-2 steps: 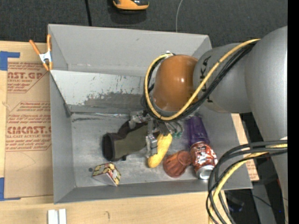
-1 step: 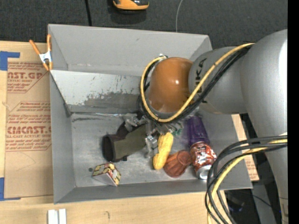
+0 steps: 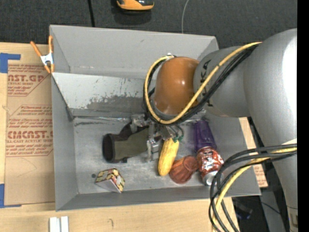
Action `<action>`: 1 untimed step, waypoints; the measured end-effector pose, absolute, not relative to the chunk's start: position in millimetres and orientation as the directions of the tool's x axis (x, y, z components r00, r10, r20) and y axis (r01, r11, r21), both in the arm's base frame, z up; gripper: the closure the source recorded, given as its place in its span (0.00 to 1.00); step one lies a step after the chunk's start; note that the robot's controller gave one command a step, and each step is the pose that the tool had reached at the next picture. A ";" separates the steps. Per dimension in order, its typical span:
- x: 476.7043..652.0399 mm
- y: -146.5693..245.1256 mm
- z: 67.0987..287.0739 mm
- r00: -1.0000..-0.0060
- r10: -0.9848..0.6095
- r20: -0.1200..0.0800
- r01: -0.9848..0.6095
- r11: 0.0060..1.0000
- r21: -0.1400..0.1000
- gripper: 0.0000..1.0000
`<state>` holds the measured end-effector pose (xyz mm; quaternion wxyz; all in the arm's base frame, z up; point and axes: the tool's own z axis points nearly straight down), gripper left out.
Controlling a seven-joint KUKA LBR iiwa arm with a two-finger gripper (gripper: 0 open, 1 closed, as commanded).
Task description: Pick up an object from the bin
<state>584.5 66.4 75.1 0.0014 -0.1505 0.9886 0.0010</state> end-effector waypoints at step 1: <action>587.5 66.9 68.3 -0.854 -0.520 -0.012 -0.520 0.854 -0.002 1.00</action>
Offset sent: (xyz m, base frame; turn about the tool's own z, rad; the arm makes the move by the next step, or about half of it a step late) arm 0.0000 0.0000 0.0000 0.0000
